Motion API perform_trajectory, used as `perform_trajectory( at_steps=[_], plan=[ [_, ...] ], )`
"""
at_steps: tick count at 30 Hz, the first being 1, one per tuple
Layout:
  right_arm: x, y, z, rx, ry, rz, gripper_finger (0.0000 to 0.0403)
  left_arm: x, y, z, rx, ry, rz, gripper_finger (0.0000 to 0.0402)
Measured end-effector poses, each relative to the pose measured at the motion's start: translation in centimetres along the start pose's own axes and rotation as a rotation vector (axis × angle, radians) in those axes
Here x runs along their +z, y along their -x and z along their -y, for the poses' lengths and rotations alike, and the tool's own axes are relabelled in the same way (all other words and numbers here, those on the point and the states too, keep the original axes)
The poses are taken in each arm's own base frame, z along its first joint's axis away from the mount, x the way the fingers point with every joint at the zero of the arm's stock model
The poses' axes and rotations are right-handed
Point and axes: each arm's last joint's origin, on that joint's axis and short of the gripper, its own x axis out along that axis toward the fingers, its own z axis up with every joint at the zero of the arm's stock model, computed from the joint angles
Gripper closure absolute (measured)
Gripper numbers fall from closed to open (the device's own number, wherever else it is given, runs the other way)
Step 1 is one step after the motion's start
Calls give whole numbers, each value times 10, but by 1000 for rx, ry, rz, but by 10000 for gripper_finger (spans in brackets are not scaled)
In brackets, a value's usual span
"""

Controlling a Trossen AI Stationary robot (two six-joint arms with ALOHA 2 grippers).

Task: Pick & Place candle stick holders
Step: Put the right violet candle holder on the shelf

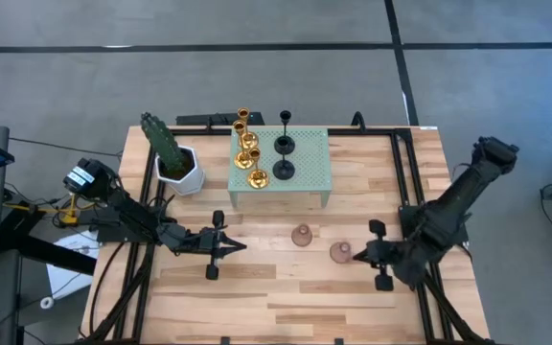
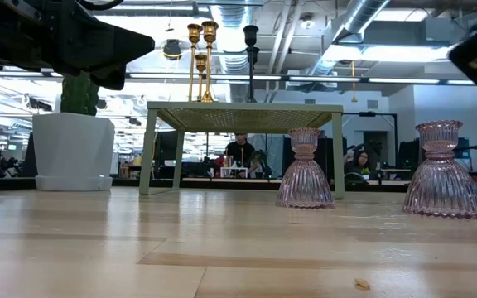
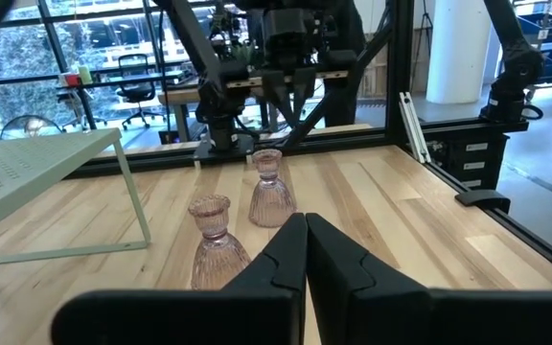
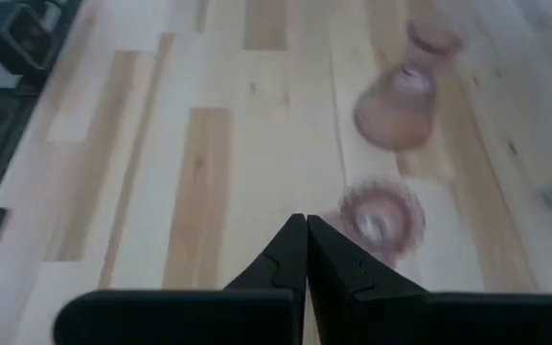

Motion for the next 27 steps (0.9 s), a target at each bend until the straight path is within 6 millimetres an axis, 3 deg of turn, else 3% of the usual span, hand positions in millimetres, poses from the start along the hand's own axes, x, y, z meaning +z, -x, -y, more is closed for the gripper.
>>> perform_trajectory(
  at_steps=[12, 18, 22, 27],
  plan=[
    [-76, -1, 4, -128, -189, 177, 403, 0, 0, 0, 0, -3, -1, 397],
    [-92, -16, 6, -94, -249, 216, 395, 0, 0, 0, 1, -3, -1, 395],
    [-93, -22, 3, -82, -248, 233, 353, 0, 0, 0, 1, -3, -1, 397],
    [-93, -31, 4, -125, -250, 227, 266, 0, 0, 0, 0, -3, -2, 395]
  ],
)
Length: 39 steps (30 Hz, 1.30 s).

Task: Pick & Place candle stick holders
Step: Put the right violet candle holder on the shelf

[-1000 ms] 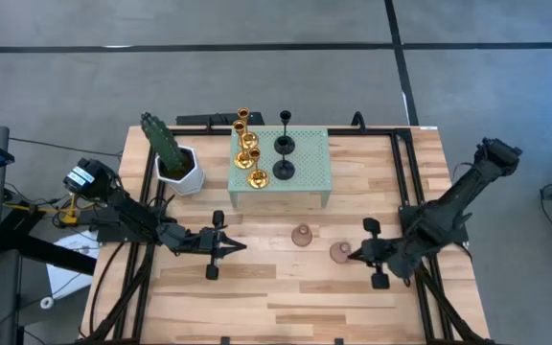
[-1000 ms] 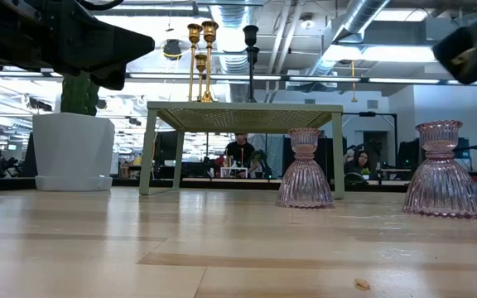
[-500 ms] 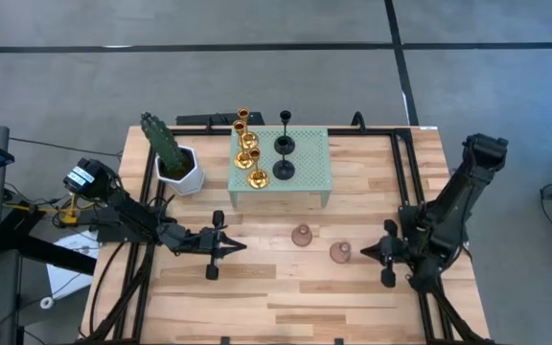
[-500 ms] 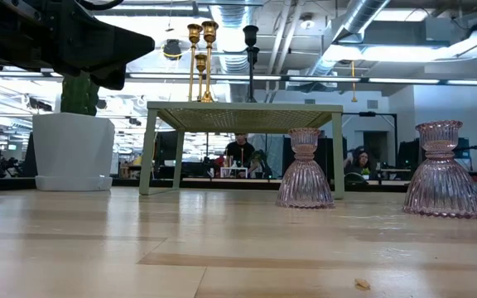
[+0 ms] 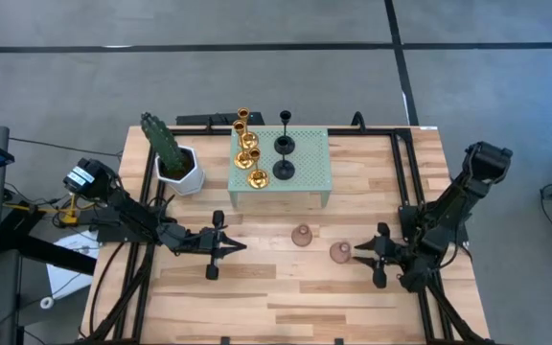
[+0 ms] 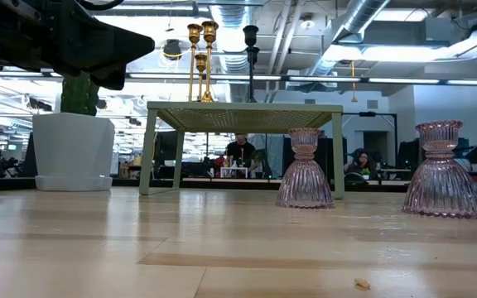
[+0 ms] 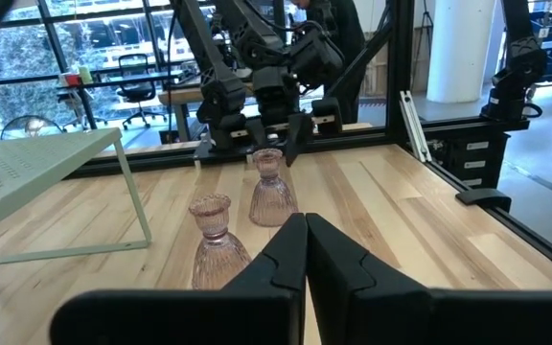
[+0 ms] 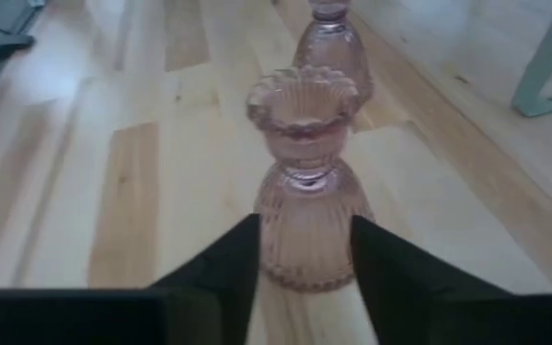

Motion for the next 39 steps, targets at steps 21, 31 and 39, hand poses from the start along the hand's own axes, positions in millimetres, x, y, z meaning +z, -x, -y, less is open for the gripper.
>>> perform_trajectory(
  at_steps=[21, 31, 39],
  plan=[
    [11, -43, -6, -86, -33, 99, 200, 0, 0, 0, 0, -1, -3, 396],
    [13, -45, -5, -76, -50, 90, 274, 0, 0, 0, -1, -2, -5, 396],
    [15, -45, -8, -69, -60, 95, 254, -1, 0, 0, -1, -3, -7, 396]
  ],
)
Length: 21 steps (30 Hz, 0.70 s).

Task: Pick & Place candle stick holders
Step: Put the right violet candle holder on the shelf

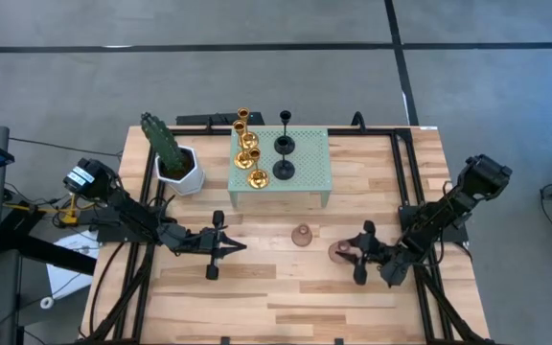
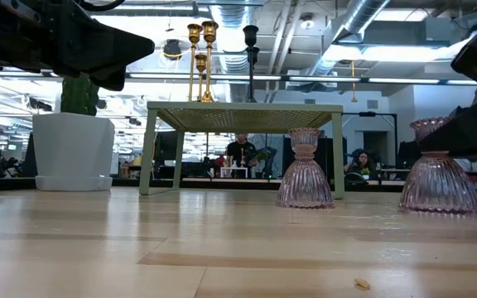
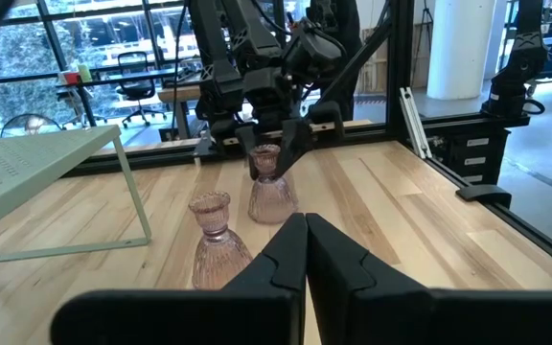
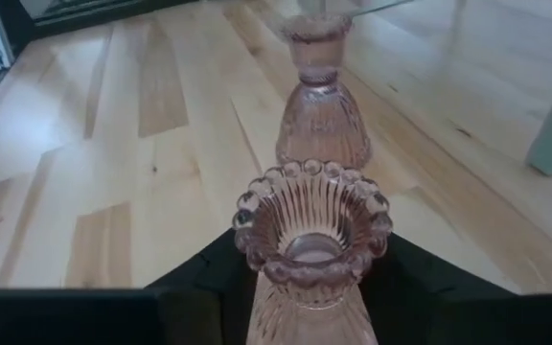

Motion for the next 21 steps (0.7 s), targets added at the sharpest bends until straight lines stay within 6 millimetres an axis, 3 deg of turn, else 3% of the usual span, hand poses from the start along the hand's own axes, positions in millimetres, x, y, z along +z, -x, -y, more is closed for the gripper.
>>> perform_trajectory(
  at_steps=[3, 8, 21],
  plan=[
    [4, 0, -5, 8, 23, 9, 246, 0, 0, 0, 0, 0, 0, 395],
    [11, -3, -11, 9, 35, 22, 278, 0, 0, 0, 0, -1, -2, 396],
    [36, -5, -16, 4, 30, 77, 271, -1, 0, 0, -1, -4, -9, 395]
  ],
)
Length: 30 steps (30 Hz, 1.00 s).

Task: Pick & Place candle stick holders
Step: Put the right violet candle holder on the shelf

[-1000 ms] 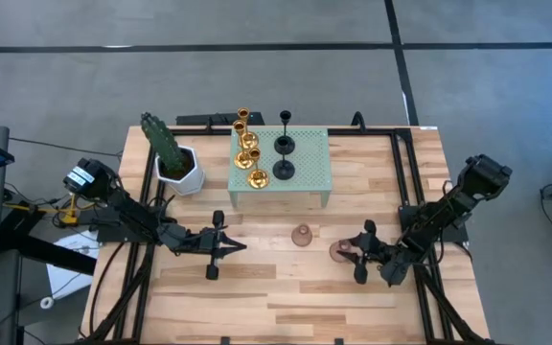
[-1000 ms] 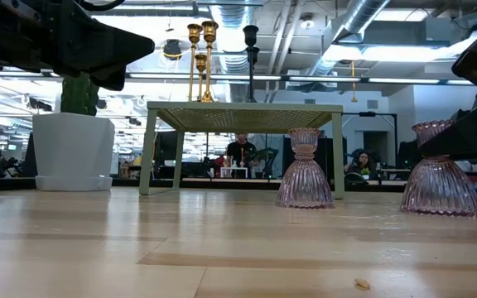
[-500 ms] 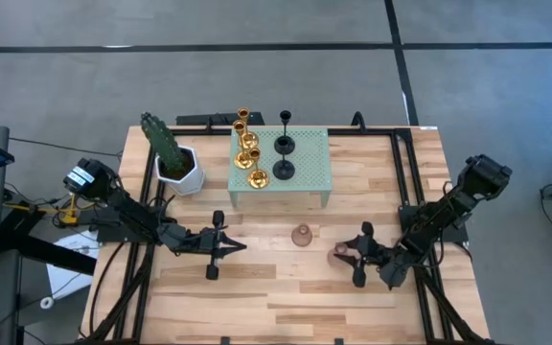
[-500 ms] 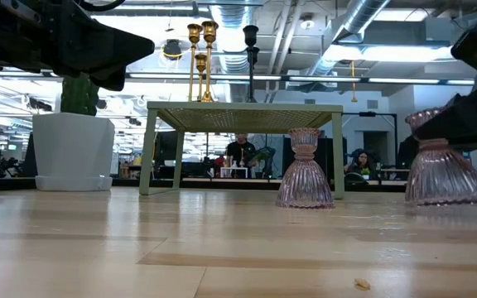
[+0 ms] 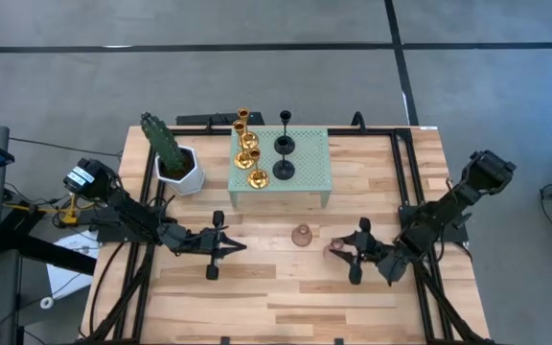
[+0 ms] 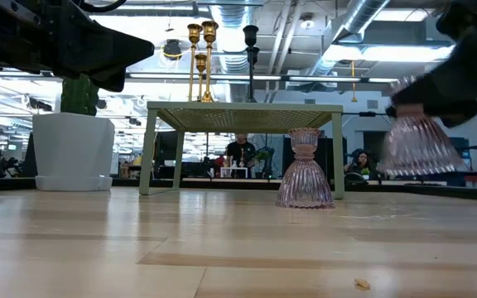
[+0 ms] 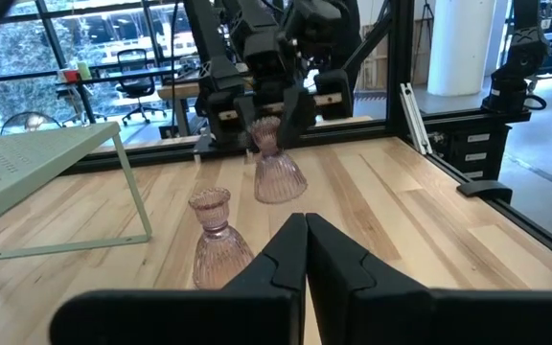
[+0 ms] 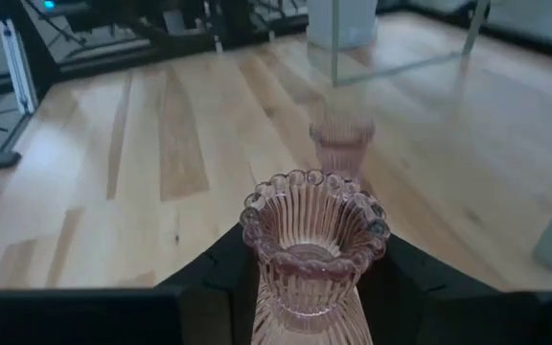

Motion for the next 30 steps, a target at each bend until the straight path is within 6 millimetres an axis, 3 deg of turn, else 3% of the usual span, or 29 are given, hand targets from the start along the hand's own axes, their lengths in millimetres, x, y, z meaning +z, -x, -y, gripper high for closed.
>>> perform_trajectory(
  at_steps=[7, 17, 25, 30],
  plan=[
    [34, 0, 4, -15, 30, 82, 271, 0, 0, 0, 0, 0, -1, 396],
    [101, -7, 19, 49, 88, 167, 277, 0, 0, 0, -1, 3, -1, 395],
    [145, -26, 44, -15, 125, 78, 265, -3, 0, 0, -4, -11, -29, 396],
    [166, -36, 68, -56, 140, 90, 277, -4, 0, 0, -5, -17, -38, 395]
  ],
)
